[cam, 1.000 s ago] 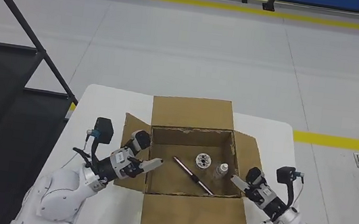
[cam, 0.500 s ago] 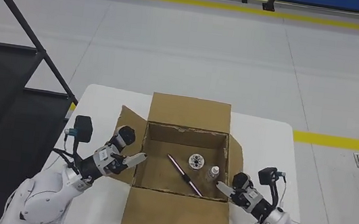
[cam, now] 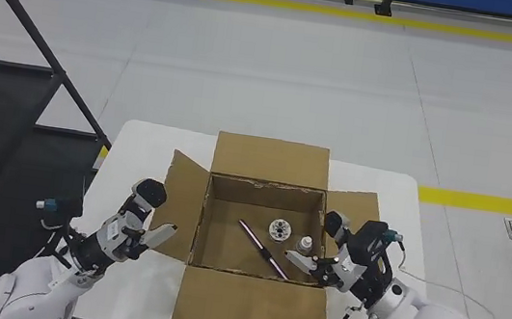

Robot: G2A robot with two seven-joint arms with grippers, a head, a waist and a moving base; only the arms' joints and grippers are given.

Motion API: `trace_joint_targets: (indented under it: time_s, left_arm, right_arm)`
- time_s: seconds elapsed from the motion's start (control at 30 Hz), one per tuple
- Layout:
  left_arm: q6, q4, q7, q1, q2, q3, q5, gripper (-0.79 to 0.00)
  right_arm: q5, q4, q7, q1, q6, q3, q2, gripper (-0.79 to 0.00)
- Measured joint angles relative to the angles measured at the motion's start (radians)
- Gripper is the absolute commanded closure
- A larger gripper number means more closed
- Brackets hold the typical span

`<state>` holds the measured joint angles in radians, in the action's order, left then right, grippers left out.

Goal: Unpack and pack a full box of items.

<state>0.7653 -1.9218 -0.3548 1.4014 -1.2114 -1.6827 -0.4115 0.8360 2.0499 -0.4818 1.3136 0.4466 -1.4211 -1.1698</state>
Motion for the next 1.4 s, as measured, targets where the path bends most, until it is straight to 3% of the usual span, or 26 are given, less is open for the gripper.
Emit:
trace_joint_targets:
  time_s: [0.47,0.7,0.9,1.1,1.23,1.37,1.4]
  left_arm:
    - [-0.003,-0.003,0.0,0.0,0.0,0.001,-0.002,-0.785]
    - [-0.034,-0.023,-0.003,-0.014,0.008,-0.014,0.022,-0.785]
    - [-0.033,-0.026,0.014,0.011,0.014,-0.047,0.102,-0.785]
    - [-0.033,-0.027,0.014,0.013,0.015,-0.049,0.103,-0.785]
    - [-0.033,-0.027,0.014,0.013,0.015,-0.048,0.103,-0.785]
    - [-0.033,-0.027,0.014,0.013,0.015,-0.048,0.103,-0.785]
    - [-0.033,-0.027,0.014,0.013,0.015,-0.048,0.103,-0.785]
  right_arm:
    - [0.029,-0.002,-0.028,-0.016,0.01,0.02,0.001,-0.785]
    - [0.275,-0.049,-0.417,-0.303,0.084,0.23,-0.003,-0.785]
    - [0.246,-0.274,-0.666,-0.573,0.216,0.428,-0.031,-0.785]
    - [0.22,-0.512,-0.743,-0.743,0.148,0.608,-0.058,-0.785]
    - [0.189,-0.594,-0.761,-0.802,0.131,0.687,-0.063,-0.785]
    - [0.164,-0.606,-0.776,-0.833,0.116,0.732,-0.05,-0.748]
    - [0.16,-0.601,-0.782,-0.84,0.11,0.745,-0.043,-0.683]
